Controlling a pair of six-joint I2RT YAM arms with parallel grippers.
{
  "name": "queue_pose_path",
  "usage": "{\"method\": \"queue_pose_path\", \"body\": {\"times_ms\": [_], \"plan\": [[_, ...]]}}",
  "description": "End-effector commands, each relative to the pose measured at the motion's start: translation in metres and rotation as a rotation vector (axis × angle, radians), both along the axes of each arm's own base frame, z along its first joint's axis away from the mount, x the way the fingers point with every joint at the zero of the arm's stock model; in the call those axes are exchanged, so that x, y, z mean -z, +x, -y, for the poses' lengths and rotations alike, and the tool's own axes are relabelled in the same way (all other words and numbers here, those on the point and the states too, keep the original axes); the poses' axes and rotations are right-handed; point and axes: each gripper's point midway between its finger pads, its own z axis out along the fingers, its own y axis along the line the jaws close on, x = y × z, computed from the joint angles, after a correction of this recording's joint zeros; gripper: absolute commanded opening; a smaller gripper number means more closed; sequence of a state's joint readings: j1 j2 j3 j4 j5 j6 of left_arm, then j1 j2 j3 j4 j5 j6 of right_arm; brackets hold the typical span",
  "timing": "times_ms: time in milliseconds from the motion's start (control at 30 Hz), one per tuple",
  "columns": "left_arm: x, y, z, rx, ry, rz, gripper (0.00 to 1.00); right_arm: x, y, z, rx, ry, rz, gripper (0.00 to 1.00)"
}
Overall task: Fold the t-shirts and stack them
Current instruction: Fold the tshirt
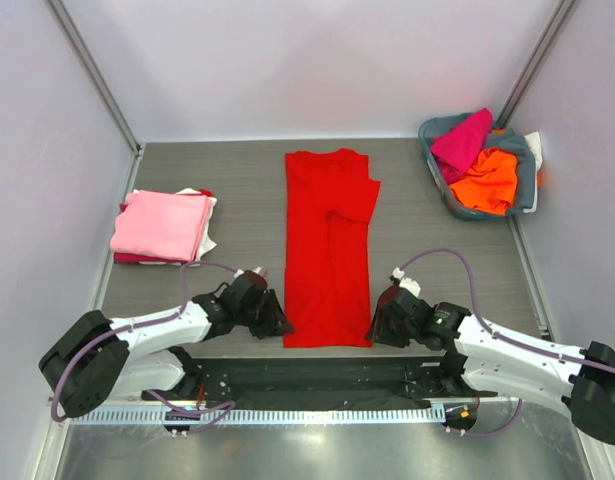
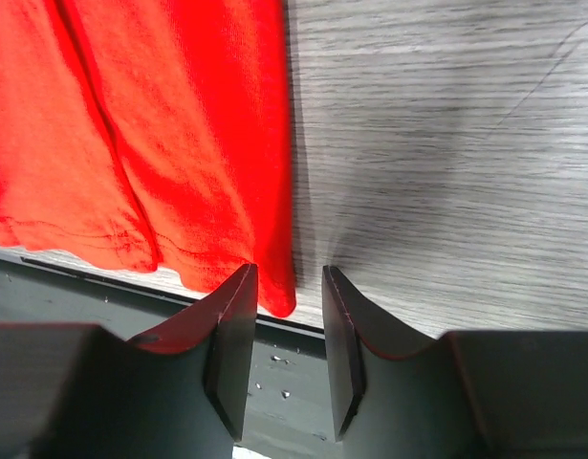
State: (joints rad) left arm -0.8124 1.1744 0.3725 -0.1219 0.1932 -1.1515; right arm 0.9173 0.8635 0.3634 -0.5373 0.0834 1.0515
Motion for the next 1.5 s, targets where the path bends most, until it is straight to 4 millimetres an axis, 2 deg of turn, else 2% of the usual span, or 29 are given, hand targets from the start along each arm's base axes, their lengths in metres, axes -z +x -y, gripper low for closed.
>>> {"method": "queue_pose_path", "body": {"times_ms": [0, 67, 233, 400, 467, 567, 600, 700, 767, 800, 867, 900, 967, 1000, 1067, 1133, 1200, 1233, 1267, 1300, 1367, 1400, 1433, 1467], "plan": [[0.012, -0.012, -0.01, 0.022, 0.056, -0.038, 0.34, -0.002, 0.0, 0.002, 0.003, 0.005, 0.017, 0.39], [0.011, -0.015, -0.009, 0.028, 0.054, -0.038, 0.37, 0.0, 0.0, 0.002, 0.0, 0.001, 0.012, 0.38], [0.015, -0.019, -0.008, 0.03, 0.066, -0.044, 0.36, 0.003, -0.003, -0.001, -0.028, 0.0, -0.002, 0.34], [0.022, -0.026, -0.006, 0.039, 0.071, -0.061, 0.27, 0.004, -0.005, -0.003, -0.044, 0.016, -0.006, 0.26], [0.023, -0.028, -0.006, 0.046, 0.071, -0.063, 0.2, 0.004, -0.006, -0.004, -0.054, 0.015, -0.008, 0.16], [0.02, -0.027, -0.009, 0.05, 0.079, -0.05, 0.04, -0.003, -0.003, -0.008, -0.063, 0.025, 0.006, 0.01], [0.019, -0.026, -0.01, 0.048, 0.084, -0.045, 0.01, -0.005, -0.002, -0.008, -0.063, 0.026, 0.01, 0.01], [0.011, -0.025, -0.01, 0.063, 0.089, -0.028, 0.0, -0.018, 0.006, -0.013, -0.058, 0.042, 0.05, 0.01], [-0.001, -0.02, -0.004, 0.061, 0.055, -0.004, 0.0, -0.024, 0.015, -0.009, -0.043, 0.011, 0.084, 0.01], [-0.005, -0.017, -0.001, 0.059, 0.039, 0.003, 0.0, -0.034, 0.02, -0.009, -0.051, -0.001, 0.106, 0.01], [-0.022, -0.005, 0.005, 0.05, -0.007, 0.027, 0.0, -0.041, 0.032, -0.005, -0.034, -0.041, 0.134, 0.01], [-0.029, -0.004, 0.008, 0.056, -0.034, 0.016, 0.0, -0.053, 0.039, -0.007, -0.042, -0.051, 0.16, 0.01], [-0.042, 0.011, 0.009, 0.026, -0.069, 0.031, 0.0, -0.061, 0.053, -0.003, -0.026, -0.084, 0.191, 0.01], [-0.055, 0.022, 0.013, 0.017, -0.087, 0.062, 0.0, -0.073, 0.061, -0.005, -0.032, -0.082, 0.221, 0.01], [-0.064, 0.038, 0.009, -0.024, -0.066, 0.086, 0.0, -0.082, 0.078, 0.0, -0.001, -0.088, 0.236, 0.01], [-0.083, 0.06, 0.007, -0.058, -0.068, 0.125, 0.0, -0.092, 0.097, 0.004, 0.0, -0.1, 0.25, 0.01], [-0.088, 0.075, 0.005, -0.083, -0.063, 0.132, 0.0, -0.105, 0.12, 0.01, 0.037, -0.081, 0.259, 0.01], [-0.1, 0.091, 0.002, -0.11, -0.075, 0.158, 0.0, -0.104, 0.128, 0.013, 0.025, -0.099, 0.253, 0.01], [-0.102, 0.099, 0.001, -0.12, -0.067, 0.165, 0.0, -0.105, 0.135, 0.013, 0.02, -0.099, 0.255, 0.01], [-0.1, 0.107, 0.001, -0.128, -0.05, 0.163, 0.0, -0.115, 0.149, 0.016, 0.038, -0.084, 0.273, 0.01], [-0.111, 0.129, -0.001, -0.15, -0.041, 0.19, 0.0, -0.109, 0.162, 0.019, 0.026, -0.112, 0.254, 0.01], [-0.104, 0.136, -0.001, -0.151, -0.022, 0.172, 0.0, -0.116, 0.174, 0.021, 0.039, -0.098, 0.266, 0.01], [-0.105, 0.145, -0.003, -0.169, -0.023, 0.174, 0.0, -0.108, 0.181, 0.023, 0.04, -0.11, 0.241, 0.01], [-0.114, 0.157, 0.001, -0.172, -0.037, 0.196, 0.0, -0.108, 0.188, 0.025, 0.041, -0.113, 0.242, 0.01]]}}
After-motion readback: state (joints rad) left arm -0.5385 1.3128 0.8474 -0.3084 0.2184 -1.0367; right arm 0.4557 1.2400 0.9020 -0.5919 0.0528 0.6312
